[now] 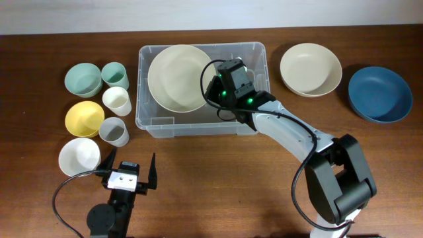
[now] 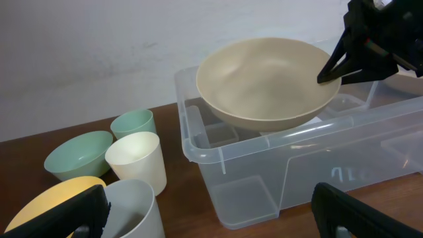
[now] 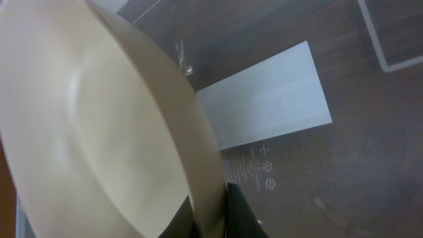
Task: Pack container
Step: 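Lift the cream bowl and carry it left over the clear bin, then lower the cream bowl into the bin, open the right gripper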
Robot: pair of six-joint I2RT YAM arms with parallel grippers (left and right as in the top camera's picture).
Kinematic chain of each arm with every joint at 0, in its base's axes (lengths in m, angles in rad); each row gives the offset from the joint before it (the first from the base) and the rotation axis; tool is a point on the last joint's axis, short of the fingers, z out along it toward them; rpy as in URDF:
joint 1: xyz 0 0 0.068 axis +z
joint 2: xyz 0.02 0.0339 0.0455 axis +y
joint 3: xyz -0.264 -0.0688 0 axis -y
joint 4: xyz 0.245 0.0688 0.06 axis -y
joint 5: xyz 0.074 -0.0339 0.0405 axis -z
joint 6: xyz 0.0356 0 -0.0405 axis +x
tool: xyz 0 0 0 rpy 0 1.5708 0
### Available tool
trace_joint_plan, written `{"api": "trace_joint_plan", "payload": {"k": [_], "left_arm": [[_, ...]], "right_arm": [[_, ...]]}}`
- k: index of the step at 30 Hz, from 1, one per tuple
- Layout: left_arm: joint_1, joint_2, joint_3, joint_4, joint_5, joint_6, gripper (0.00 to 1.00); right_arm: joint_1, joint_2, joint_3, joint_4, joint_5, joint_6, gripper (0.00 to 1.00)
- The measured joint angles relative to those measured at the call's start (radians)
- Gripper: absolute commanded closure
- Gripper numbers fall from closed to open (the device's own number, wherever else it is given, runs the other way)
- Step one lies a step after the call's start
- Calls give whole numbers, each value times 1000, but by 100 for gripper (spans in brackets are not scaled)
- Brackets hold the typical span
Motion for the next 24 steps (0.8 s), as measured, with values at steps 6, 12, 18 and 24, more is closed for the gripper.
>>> {"api": "trace_joint_plan", "payload": {"k": [6, 12, 18, 24], "left_arm": [[0, 0, 0, 0, 0, 0, 0], [0, 0, 0, 0, 0, 0, 0], [0, 0, 0, 0, 0, 0, 0], [0, 0, 0, 0, 0, 0, 0]], "right_arm": [[0, 23, 2, 22, 0, 20, 92], [0, 63, 2, 27, 0, 36, 91], [1, 64, 2, 34, -4, 38, 90], [1, 64, 2, 34, -23, 56, 88]]}}
